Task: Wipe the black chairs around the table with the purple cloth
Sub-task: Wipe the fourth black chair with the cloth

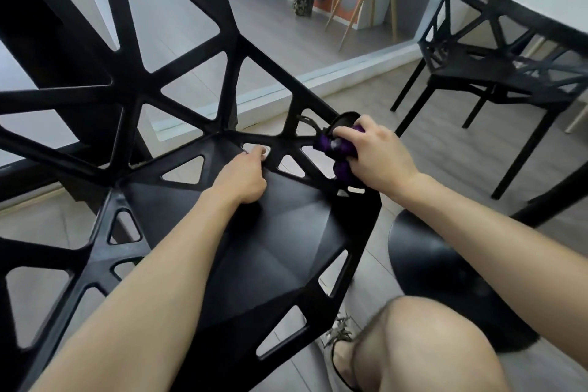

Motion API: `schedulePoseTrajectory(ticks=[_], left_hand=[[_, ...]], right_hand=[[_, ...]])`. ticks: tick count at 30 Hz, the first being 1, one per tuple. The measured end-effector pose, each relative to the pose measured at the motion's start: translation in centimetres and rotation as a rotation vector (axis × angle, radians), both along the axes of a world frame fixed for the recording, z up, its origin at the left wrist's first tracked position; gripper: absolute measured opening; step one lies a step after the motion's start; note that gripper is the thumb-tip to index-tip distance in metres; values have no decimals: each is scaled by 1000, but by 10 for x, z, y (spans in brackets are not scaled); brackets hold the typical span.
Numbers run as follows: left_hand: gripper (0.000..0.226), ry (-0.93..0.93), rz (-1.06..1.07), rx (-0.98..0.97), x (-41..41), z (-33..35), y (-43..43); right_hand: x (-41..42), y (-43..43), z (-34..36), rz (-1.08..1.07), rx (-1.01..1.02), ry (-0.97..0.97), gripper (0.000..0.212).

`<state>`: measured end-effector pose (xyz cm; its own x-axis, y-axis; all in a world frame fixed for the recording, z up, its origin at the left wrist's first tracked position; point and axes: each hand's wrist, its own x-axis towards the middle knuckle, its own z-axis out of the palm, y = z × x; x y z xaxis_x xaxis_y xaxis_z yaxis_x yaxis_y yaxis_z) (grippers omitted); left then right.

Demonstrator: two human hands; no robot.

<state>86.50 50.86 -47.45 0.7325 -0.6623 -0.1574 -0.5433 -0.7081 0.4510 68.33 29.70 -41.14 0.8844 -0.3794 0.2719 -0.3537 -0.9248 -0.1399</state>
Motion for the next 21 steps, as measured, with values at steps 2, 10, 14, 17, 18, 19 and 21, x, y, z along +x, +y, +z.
schedulePoseTrajectory(ticks=[2, 10, 14, 17, 18, 19, 21], left_hand=[[81, -18, -4, -1, -1, -3, -3], [81, -65, 26, 42, -5, -3, -9], [80, -45, 45, 72, -13, 6, -7], [71, -44, 47, 92, -15, 7, -11], [72, -43, 54, 101, -16, 8, -11], [77, -36, 66, 108, -17, 8, -10], [84, -20, 77, 109, -18, 8, -9]], right_hand=[[-10, -1, -2, 24, 11, 9, 55], [-10, 30, -16, 33, -49, 195, 60], [-41, 59, -27, 196, 111, 118, 50], [-61, 50, -36, 316, 140, 78, 45], [-57, 37, -34, 313, 110, 50, 45], [-48, 20, -32, 284, 65, -1, 45], [-28, -16, -23, 151, 30, -120, 44]])
